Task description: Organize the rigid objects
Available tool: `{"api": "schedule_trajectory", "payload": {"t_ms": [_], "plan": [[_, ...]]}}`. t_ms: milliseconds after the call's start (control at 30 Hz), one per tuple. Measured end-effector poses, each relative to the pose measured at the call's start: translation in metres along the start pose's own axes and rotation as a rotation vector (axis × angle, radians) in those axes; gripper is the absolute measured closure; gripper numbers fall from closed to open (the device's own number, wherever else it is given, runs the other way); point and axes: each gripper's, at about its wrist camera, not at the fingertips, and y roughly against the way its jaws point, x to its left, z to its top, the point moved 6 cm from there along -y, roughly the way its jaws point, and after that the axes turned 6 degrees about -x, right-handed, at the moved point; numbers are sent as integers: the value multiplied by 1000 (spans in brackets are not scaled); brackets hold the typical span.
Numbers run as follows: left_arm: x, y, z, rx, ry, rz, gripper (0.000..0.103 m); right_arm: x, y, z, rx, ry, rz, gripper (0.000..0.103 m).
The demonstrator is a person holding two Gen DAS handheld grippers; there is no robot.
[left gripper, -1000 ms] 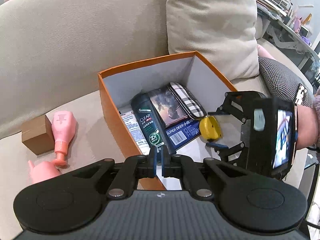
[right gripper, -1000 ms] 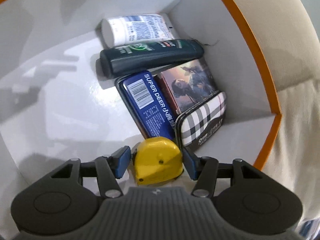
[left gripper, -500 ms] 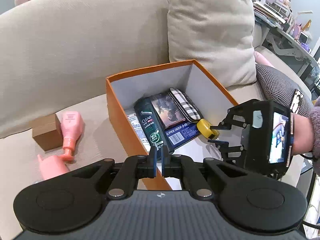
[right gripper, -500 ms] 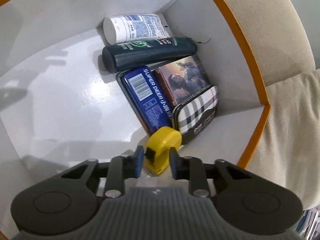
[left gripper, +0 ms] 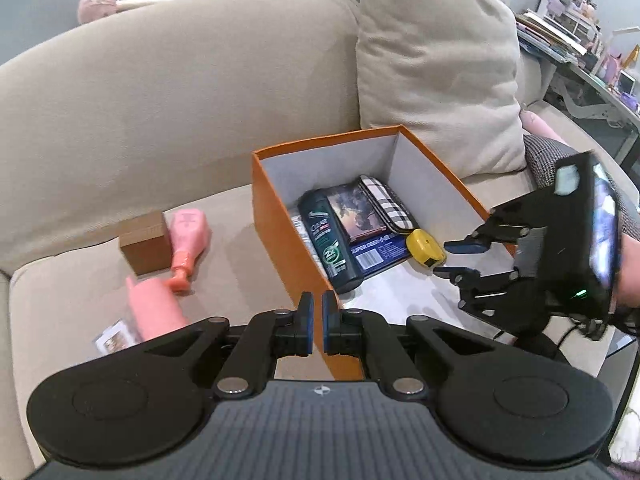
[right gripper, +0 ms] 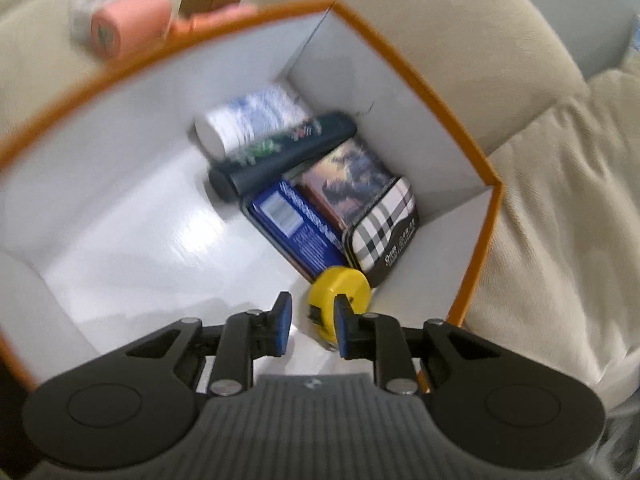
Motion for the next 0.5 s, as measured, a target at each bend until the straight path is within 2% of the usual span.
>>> {"api": "schedule_trajectory", "payload": {"t_ms": [267, 400, 500], "plan": [[8, 28, -30, -10, 57, 68, 99, 20, 61, 24, -157, -251, 45, 80], [17, 39, -48, -1, 86, 107, 92, 30, 88, 36, -219, -399, 89, 74], [23, 46, -61, 0, 112, 129, 88, 40, 99, 43, -255, -473, 89, 73]]}}
